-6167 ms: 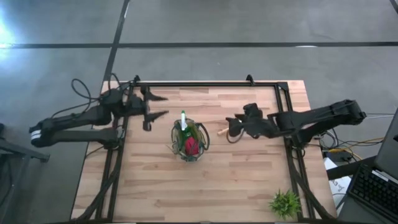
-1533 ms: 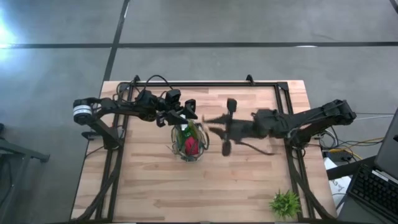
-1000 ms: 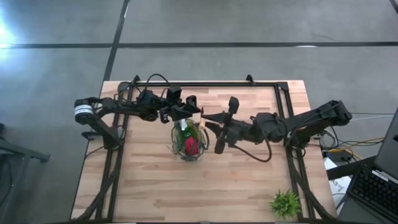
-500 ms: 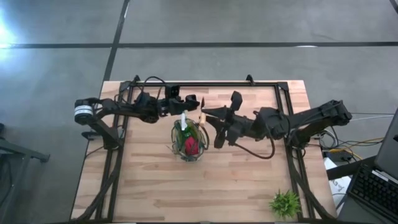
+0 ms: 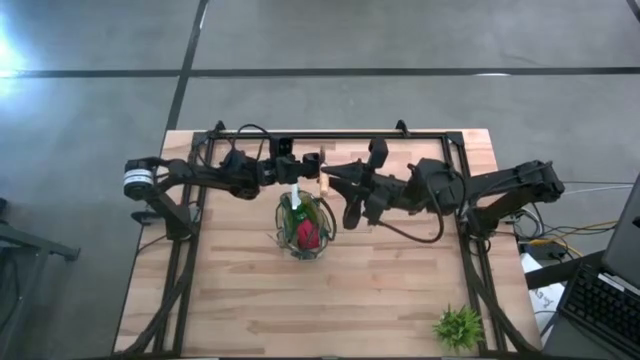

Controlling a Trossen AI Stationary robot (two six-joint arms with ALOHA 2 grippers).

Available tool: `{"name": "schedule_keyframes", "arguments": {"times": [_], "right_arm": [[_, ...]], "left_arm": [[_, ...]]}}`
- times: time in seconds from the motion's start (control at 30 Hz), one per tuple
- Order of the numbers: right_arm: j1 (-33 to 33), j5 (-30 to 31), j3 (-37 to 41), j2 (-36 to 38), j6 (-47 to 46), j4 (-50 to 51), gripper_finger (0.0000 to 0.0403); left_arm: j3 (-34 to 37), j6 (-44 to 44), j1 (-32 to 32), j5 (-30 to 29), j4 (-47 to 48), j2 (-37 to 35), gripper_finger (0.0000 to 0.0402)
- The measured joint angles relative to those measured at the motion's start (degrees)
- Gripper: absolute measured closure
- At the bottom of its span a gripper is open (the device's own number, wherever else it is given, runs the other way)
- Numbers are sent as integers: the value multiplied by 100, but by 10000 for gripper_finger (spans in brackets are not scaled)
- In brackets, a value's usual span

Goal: Pick & Place Garden tools in Gardening bag
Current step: Put the brown trowel into the gardening bag

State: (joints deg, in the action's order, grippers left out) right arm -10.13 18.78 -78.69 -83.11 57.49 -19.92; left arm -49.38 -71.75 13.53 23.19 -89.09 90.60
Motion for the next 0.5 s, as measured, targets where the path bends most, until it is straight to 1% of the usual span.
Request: {"name": "schedule_keyframes", "arguments": {"times": [0.17, 0.33, 0.5], "right_arm": [[172, -370, -46, -3, -359, 305, 353], [227, -393, -48, -102, -415, 232, 353], [232, -385, -68, -125, -339, 221, 353]], "left_arm": [[-159, -30, -37, -78, -1, 29, 172], [-389, -37, -75, -60, 14, 36, 172], [-413, 6, -75, -99, 12, 36, 175]]}}
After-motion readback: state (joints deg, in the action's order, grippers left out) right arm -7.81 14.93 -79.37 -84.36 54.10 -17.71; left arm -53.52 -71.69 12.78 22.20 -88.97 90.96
